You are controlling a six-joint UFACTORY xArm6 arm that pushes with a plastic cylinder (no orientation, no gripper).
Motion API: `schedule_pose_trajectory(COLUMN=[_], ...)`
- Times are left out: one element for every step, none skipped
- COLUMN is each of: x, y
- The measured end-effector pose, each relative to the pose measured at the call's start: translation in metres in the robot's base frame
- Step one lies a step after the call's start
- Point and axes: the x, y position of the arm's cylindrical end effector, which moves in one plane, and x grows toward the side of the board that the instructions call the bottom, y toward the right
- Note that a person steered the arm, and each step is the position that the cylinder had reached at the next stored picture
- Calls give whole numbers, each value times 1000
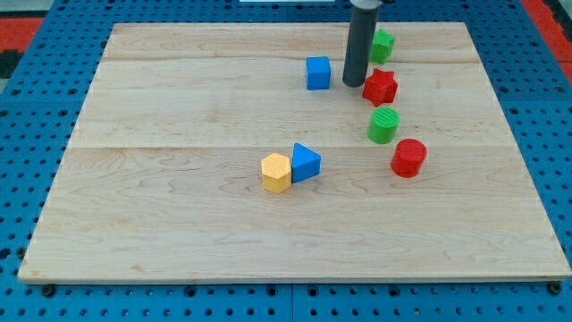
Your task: Separate the blue triangle and yellow hexagon
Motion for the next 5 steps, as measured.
schedule_pose_trajectory(x=[-8,9,70,140,198], y=[-68,-107,-70,-15,17])
